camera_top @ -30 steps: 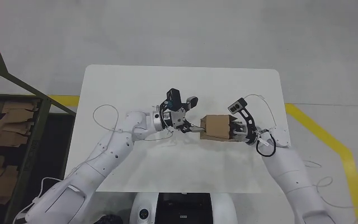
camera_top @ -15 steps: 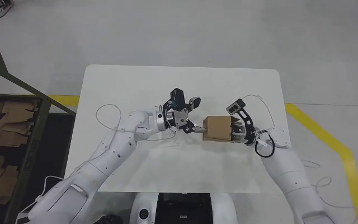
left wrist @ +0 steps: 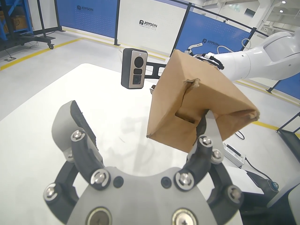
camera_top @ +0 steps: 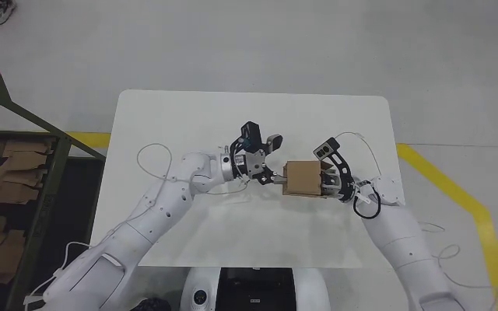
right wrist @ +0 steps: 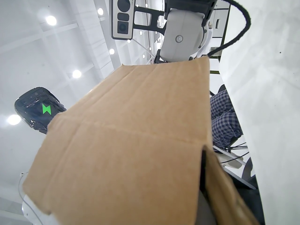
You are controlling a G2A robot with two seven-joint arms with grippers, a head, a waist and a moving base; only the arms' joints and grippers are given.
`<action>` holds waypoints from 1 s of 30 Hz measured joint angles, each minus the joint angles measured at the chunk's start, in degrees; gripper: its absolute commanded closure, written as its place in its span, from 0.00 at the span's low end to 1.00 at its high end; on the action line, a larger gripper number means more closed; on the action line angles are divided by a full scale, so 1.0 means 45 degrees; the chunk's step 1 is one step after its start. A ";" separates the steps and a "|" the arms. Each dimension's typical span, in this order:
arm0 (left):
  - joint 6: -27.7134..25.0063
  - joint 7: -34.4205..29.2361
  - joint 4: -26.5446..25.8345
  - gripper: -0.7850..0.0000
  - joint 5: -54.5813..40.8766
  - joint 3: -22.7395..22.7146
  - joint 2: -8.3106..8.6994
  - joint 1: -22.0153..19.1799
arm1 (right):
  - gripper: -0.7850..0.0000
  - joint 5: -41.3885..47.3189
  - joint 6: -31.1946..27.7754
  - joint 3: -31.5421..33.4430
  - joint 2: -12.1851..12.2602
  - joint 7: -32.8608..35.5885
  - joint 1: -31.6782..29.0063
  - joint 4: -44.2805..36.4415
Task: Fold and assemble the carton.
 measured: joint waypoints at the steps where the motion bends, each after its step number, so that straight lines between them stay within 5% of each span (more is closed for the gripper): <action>1: -0.0007 -0.0034 0.0000 0.00 -0.0021 0.0009 -0.0018 -0.0015 | 1.00 0.0000 0.0000 -0.0005 -0.0002 0.0000 0.0004 0.0016; 30: -0.0078 -0.0245 -0.0308 0.00 0.0049 -0.1342 0.0195 0.0882 | 1.00 0.0152 -0.0032 0.0466 0.0083 -0.0034 -0.0101 0.0174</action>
